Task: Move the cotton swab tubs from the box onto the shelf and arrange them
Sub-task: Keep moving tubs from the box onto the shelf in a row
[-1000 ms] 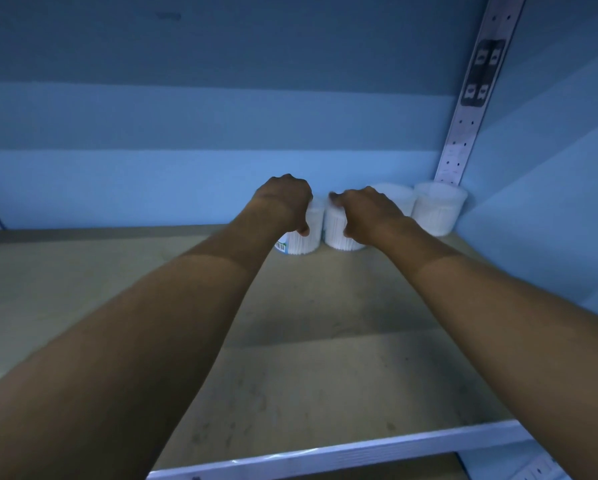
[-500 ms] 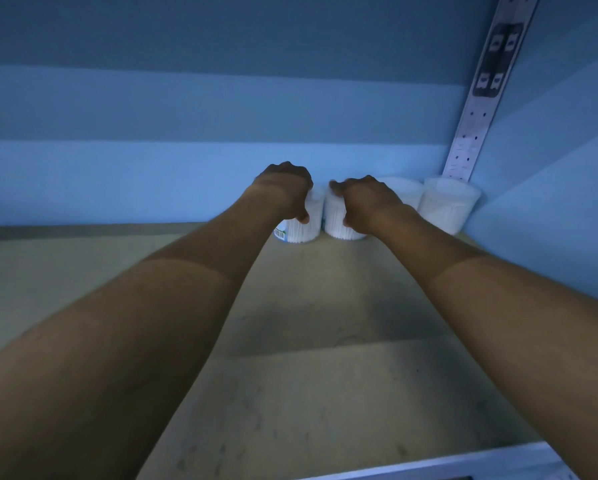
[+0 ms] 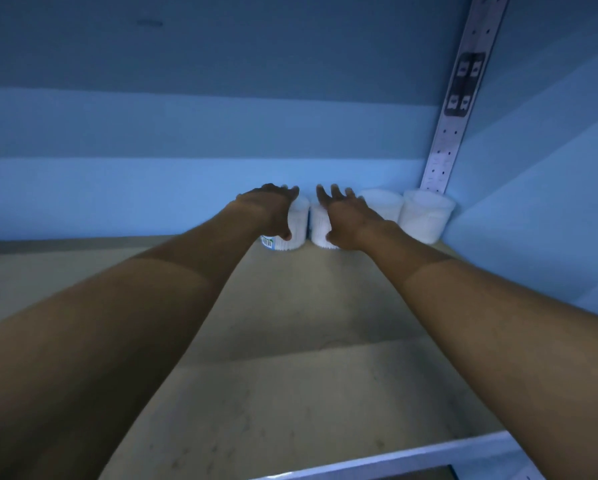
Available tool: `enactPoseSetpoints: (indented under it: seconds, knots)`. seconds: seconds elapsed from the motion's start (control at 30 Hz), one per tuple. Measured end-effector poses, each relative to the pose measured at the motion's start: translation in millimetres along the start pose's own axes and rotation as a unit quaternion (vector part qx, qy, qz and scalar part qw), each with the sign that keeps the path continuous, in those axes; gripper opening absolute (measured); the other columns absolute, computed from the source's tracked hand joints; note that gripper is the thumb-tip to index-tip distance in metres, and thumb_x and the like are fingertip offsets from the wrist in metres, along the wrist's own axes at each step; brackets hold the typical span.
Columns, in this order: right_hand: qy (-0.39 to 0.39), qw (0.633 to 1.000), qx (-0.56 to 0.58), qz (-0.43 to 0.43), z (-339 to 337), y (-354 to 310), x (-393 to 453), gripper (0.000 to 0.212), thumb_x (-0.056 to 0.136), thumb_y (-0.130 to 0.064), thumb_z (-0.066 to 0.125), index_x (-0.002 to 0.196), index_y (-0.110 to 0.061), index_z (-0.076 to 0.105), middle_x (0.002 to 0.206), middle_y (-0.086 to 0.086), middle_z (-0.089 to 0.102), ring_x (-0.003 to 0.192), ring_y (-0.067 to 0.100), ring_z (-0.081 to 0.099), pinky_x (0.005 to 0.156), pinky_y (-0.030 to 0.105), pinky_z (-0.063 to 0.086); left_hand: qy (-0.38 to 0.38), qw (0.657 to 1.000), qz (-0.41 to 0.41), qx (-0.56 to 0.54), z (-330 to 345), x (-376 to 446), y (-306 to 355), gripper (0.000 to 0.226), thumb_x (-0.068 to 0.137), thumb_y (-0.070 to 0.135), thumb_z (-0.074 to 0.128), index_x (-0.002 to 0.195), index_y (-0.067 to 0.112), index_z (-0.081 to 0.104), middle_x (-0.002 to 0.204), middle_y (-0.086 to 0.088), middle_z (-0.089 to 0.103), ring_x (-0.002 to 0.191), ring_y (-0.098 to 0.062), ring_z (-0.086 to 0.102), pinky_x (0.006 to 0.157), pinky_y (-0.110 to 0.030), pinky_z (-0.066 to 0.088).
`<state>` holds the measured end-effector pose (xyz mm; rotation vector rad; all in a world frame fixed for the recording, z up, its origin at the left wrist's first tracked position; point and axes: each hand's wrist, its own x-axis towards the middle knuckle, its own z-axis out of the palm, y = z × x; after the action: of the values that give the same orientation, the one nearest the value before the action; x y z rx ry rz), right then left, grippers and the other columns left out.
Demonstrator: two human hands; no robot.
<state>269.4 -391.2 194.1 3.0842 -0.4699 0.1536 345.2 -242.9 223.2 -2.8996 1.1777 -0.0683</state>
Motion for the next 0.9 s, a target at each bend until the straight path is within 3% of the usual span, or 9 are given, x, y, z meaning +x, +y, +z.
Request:
enactPoseSetpoints:
  seconds: [0.1, 0.33, 0.5, 0.7, 0.9]
  knots:
    - [-0.001, 1.000, 0.024, 0.007, -6.1, -0.5, -13.8, 0.092, 0.094, -0.001, 0.055, 0.160, -0.021, -0.006, 0.167, 0.010, -0.012, 0.154, 0.032, -0.004, 0.122, 0.046, 0.006, 0.023, 0.999, 0.000, -0.024, -0.7, -18.7, -4.3, 0.089, 0.088, 0.033, 0.070, 0.158, 0.022, 0.017, 0.164, 0.000, 0.018, 0.150, -0.020, 0.019, 0.119, -0.040, 0.027]
    - [-0.031, 0.997, 0.064, -0.010, -17.3, -18.2, -81.6, 0.081, 0.095, -0.021, 0.057, 0.160, -0.021, 0.008, 0.168, 0.003, -0.006, 0.154, 0.029, 0.002, 0.119, 0.052, 0.024, 0.026, 0.998, -0.013, -0.055, 5.0, -84.2, -12.9, 0.073, 0.084, 0.047, 0.068, 0.149, 0.032, 0.038, 0.154, 0.001, 0.039, 0.139, -0.024, 0.040, 0.110, -0.042, 0.039]
    - [-0.075, 0.994, 0.074, -0.025, -14.3, -40.9, -136.7, 0.084, 0.095, -0.034, 0.059, 0.161, -0.024, 0.008, 0.168, 0.003, -0.001, 0.154, 0.022, 0.007, 0.122, 0.041, 0.021, 0.005, 0.998, -0.006, -0.068, 11.0, -140.6, -3.1, 0.070, 0.081, 0.053, 0.068, 0.145, 0.036, 0.043, 0.152, 0.003, 0.043, 0.136, -0.023, 0.044, 0.107, -0.038, 0.041]
    - [-0.044, 0.993, 0.085, -0.067, -10.6, -58.1, -204.7, 0.081, 0.089, -0.035, 0.067, 0.157, -0.019, 0.025, 0.160, 0.010, 0.029, 0.146, 0.028, 0.030, 0.117, 0.040, 0.032, -0.005, 0.998, 0.029, -0.052, 19.3, -203.4, 13.1, 0.073, 0.085, 0.047, 0.070, 0.149, 0.027, 0.041, 0.154, -0.002, 0.042, 0.141, -0.023, 0.037, 0.114, -0.035, 0.033]
    - [-0.032, 0.989, 0.115, -0.090, 0.2, -70.2, -270.5, 0.072, 0.090, -0.033, 0.059, 0.155, -0.022, 0.030, 0.160, 0.004, 0.028, 0.146, 0.028, 0.028, 0.116, 0.042, 0.032, 0.010, 0.996, 0.039, -0.074, 32.6, -260.3, 21.5, 0.070, 0.084, 0.044, 0.071, 0.146, 0.024, 0.046, 0.147, -0.008, 0.049, 0.135, -0.027, 0.043, 0.110, -0.037, 0.037]
